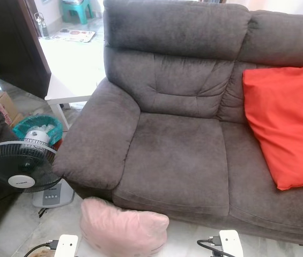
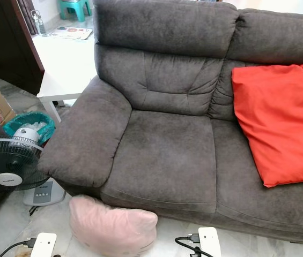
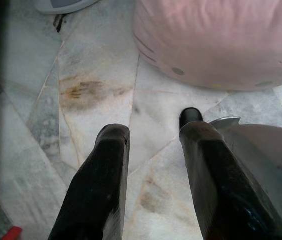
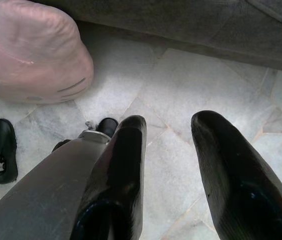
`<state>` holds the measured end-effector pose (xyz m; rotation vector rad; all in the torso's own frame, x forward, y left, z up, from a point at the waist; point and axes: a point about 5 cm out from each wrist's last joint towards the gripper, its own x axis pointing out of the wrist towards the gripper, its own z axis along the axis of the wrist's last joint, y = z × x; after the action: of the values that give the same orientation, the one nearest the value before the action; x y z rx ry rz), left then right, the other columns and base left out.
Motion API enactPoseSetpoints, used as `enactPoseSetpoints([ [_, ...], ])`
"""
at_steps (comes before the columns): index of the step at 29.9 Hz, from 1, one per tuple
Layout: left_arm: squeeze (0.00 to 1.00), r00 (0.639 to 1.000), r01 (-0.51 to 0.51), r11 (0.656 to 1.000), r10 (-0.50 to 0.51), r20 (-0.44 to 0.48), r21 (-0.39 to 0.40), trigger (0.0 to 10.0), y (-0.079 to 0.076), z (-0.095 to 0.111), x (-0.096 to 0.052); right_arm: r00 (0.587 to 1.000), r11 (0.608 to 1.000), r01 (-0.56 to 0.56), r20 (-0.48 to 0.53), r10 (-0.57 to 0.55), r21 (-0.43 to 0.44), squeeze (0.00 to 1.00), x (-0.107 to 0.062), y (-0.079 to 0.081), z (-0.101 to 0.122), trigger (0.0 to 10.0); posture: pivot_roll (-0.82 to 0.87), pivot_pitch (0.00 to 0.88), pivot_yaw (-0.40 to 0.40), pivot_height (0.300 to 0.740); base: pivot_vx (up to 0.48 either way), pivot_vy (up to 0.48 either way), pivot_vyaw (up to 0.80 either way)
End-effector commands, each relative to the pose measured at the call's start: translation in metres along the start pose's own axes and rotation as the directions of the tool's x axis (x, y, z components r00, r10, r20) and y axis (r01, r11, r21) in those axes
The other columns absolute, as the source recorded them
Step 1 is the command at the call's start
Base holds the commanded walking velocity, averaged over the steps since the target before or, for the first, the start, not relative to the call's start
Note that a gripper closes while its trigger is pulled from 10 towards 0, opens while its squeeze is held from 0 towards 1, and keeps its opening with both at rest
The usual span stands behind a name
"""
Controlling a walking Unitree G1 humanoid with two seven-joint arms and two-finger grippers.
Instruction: Move the pillow to the sofa from floor
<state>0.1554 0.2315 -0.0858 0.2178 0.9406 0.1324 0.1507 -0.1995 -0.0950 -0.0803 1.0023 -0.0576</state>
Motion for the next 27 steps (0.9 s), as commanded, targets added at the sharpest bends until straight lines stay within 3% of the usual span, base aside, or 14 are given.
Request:
enactPoseSetpoints([
  [1,0.00,1.000,0.001,1.000,-0.001,-0.031,0.005,10.0,0.0012,-0.0075,-0.0015,1.000,1.000,0.007,-0.007,-0.007,0.007,0.00,-0.0006,-0.0006,-0.0029,10.0,0.14,0.082,-0.060,0.740,0.000,0.274,0.00],
  [19,0.00,1.000,0.002,1.000,-0.002,-0.031,0.010,10.0,0.0020,-0.0075,-0.0015,1.000,1.000,0.015,-0.027,-0.015,0.014,0.00,-0.0007,-0.0001,-0.0051,10.0,0.14,0.081,-0.058,0.740,0.000,0.270,0.00],
  [24,0.00,0.999,0.002,1.000,-0.002,-0.032,0.009,10.0,0.0016,-0.0074,-0.0014,0.999,1.000,0.012,-0.034,-0.012,0.002,0.00,-0.0005,-0.0005,-0.0051,10.0,0.14,0.084,-0.059,0.740,0.000,0.270,-0.78],
  [27,0.00,0.999,0.002,1.000,-0.002,-0.032,0.008,10.0,0.0014,-0.0074,-0.0014,0.999,1.000,0.018,-0.027,-0.018,0.011,0.00,-0.0006,-0.0008,-0.0047,10.0,0.14,0.085,-0.059,0.740,0.000,0.270,0.00],
])
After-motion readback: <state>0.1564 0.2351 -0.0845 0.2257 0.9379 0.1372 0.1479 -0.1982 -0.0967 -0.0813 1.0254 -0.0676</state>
